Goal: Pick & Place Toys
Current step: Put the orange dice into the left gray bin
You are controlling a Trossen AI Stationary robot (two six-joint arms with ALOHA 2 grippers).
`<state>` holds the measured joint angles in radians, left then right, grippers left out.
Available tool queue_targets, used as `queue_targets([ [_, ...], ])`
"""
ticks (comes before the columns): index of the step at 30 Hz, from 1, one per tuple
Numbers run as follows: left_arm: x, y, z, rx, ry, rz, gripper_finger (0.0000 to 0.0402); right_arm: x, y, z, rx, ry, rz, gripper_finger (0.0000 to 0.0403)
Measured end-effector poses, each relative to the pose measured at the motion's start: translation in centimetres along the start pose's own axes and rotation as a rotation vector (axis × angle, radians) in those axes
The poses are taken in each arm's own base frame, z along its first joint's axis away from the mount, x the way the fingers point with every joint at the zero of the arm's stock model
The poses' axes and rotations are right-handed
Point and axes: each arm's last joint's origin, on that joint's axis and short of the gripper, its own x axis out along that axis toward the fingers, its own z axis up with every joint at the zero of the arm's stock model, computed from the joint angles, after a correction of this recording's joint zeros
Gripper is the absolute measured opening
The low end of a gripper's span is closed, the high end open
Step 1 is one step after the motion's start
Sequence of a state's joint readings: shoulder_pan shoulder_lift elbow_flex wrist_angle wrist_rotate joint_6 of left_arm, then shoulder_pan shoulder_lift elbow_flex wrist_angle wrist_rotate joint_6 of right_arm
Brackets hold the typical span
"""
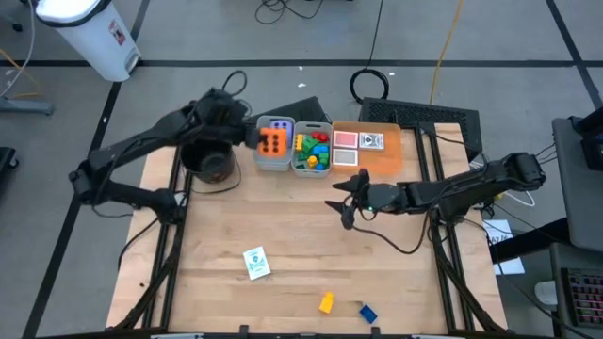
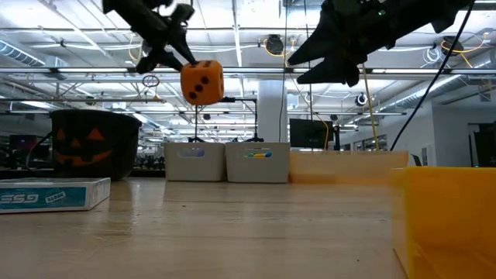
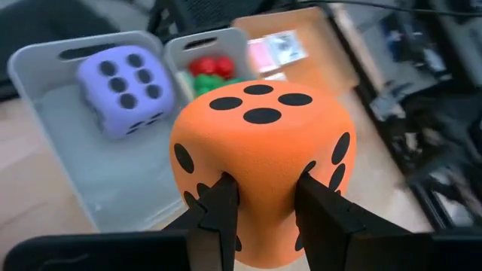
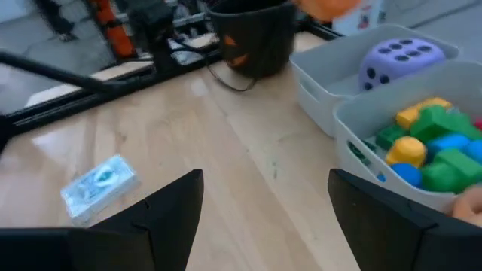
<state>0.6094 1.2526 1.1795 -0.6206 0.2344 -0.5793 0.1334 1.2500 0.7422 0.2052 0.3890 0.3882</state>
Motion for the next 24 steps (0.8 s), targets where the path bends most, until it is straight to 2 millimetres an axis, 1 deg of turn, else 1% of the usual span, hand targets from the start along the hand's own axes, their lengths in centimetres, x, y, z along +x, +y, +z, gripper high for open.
queue_targets([
  [5, 2.0, 0.5, 1.8, -0.057, 0.108, 0.074, 0.0108, -1.1, -0.7, 1.3, -0.008, -0.027, 0.041, 0.0274],
  [7, 2.5, 0.6, 2.5, -0.076, 0.118, 0.084, 0.0108, -1.7, -1.2, 1.9, -0.005, -0.037, 0.047, 0.0274],
  [10, 3.5, 1.2, 3.0, -0.114, 0.137, 0.114, 0.0108, -2.5, -2.0, 2.4, -0.027, -0.042, 0.022, 0.0274],
  [17, 5.6, 2.9, 3.3, -0.191, 0.204, 0.113, 0.0108, -3.8, -3.5, 2.9, -0.071, -0.011, -0.033, 0.0274],
  [24, 7.0, 3.8, 3.1, -0.216, 0.265, 0.133, 0.0108, -3.8, -4.1, 2.8, -0.069, 0.025, -0.02, 0.0274],
])
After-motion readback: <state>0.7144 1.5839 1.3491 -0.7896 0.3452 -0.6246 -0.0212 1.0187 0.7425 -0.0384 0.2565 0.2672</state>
